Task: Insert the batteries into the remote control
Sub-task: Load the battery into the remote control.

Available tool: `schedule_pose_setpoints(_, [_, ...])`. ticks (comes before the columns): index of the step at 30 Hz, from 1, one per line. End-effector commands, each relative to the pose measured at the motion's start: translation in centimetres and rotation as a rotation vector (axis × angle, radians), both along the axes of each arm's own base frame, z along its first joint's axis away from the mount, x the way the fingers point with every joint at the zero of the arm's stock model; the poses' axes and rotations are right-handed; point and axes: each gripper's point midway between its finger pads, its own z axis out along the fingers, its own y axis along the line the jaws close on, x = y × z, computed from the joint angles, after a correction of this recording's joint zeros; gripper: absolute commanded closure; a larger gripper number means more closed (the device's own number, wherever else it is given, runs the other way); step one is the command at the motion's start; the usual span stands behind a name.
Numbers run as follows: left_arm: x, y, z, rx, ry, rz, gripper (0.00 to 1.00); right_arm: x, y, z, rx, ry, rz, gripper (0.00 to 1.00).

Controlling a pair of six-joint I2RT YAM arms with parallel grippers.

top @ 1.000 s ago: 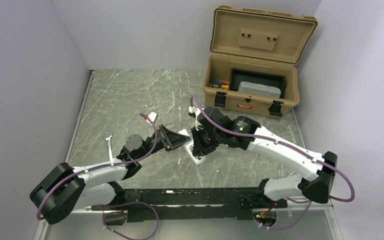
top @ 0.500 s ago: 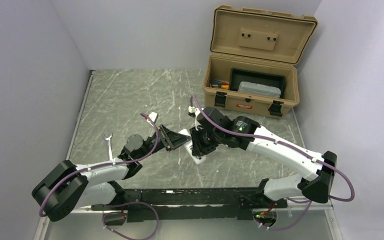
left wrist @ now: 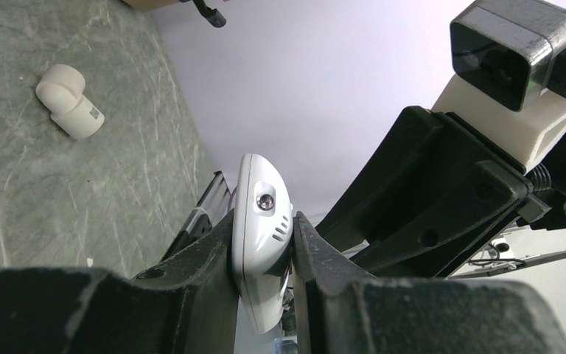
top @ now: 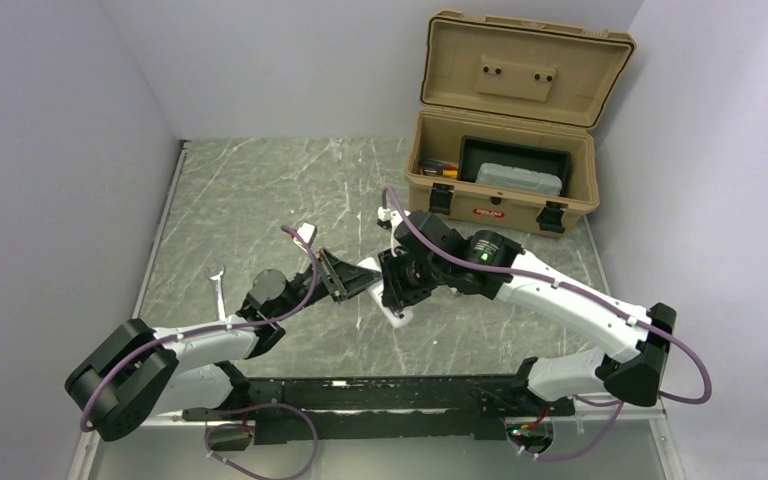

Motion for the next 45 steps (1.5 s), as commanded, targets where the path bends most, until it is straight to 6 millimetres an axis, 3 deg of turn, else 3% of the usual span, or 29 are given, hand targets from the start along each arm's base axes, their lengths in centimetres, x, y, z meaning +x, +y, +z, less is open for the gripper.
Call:
schedule_pose_setpoints(1, [-1.0, -0.1, 3.1, -0.086, -0.078, -0.042, 1.0, 0.8, -0.5, 2.1, 0.019, -0.064, -0.029, 0.72])
schedule_pose_setpoints(11, [-0.9, -0.1, 2.1, -0.055, -0.035, -0.04, 1.0, 1.0, -1.0, 3.2, 0.049, -0.113, -0.034, 0.69])
schedule_pose_setpoints(16, [-0.9, -0.1, 1.8, -0.046, -0.014, -0.042, 1.0, 1.9, -1.1, 4.7, 0.141, -0.219, -0.049, 0.69])
schedule_pose_setpoints(18, [-0.9, 0.0, 1.9, -0.043, -0.007, -0.043, 1.0, 2.0, -0.9, 5.9, 0.214, -0.295, -0.021, 0.68])
schedule_pose_setpoints(20, [-1.0, 0.0, 2.0, -0.038, -0.001, -0.051, 1.0, 2.1, -1.1, 5.9, 0.26, -0.417, 0.06, 0.67])
schedule_pose_setpoints(29, [-1.6, 0.2, 3.1, -0.015, 0.021, -0.097, 1.0, -1.1, -1.9, 9.3, 0.522, -0.861, 0.372, 0.45])
schedule_pose_setpoints(33, [-2.2, 0.1, 3.7, -0.013, 0.03, -0.143, 1.0, -3.1, -1.6, 10.6, 0.587, -0.955, 0.52, 0.44])
schedule_pose_setpoints(39, [-2.0, 0.6, 3.5, 0.002, 0.05, -0.114, 1.0, -5.3, 0.0, 10.2, 0.64, -0.985, 0.73, 0.49])
schedule_pose_setpoints(45, [-2.0, 1.0, 4.3, -0.004, 0.042, -0.092, 1.0, -6.7, 0.0, 9.7, 0.656, -1.007, 0.893, 0.51])
